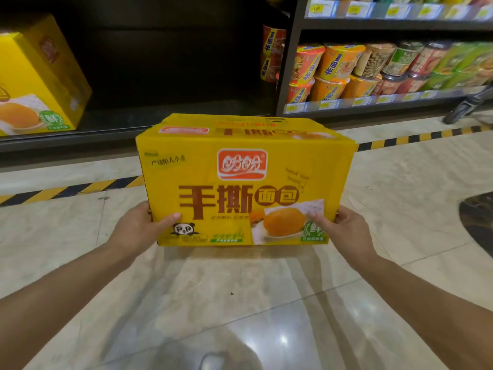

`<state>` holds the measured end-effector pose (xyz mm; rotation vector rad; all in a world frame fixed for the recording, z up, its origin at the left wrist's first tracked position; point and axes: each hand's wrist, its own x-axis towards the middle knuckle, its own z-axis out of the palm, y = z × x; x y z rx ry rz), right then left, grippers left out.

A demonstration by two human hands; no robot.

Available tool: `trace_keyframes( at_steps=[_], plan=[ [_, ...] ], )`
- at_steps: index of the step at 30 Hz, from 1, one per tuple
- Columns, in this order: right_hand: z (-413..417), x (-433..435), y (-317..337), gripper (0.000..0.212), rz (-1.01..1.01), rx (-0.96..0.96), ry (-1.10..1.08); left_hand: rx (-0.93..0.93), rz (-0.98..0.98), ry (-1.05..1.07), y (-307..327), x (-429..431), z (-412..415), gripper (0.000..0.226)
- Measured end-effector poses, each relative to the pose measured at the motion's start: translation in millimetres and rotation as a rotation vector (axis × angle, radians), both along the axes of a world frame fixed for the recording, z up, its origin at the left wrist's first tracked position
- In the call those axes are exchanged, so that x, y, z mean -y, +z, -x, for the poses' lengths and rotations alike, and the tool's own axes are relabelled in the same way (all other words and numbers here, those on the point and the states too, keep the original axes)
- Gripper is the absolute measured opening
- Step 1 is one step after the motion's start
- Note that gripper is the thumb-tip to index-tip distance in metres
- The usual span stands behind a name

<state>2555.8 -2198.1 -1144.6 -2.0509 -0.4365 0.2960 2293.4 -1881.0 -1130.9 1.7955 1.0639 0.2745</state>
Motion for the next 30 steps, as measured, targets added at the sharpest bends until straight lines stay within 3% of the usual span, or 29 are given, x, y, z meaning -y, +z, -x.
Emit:
trace_keyframes(
  at_steps=[4, 11, 18, 23, 30],
  plan=[
    [-3, -13, 21, 0.029, -0.093, 0.085, 0.045, 0.031, -0.102, 0.027, 28, -12, -2, 0.055],
    [-23, -57, 32, 0.041, -0.298, 0.049, -0.036, 0.234, -0.157, 0.14, 36, -29, -31, 0.055],
    [-53, -90, 37, 0.02, -0.294, 0.064, -0.102, 0.316, -0.209, 0.168, 32, -48, -61, 0.048],
    [-68, -97, 38, 0.042, -0.222, 0.074, -0.095, 0.335, -0.202, 0.153, 29, -53, -63, 0.052],
    [-67, -98, 41, 0.044, -0.225, 0.038, -0.101, 0.347, -0.212, 0.142, 29, -54, -63, 0.048]
  ],
)
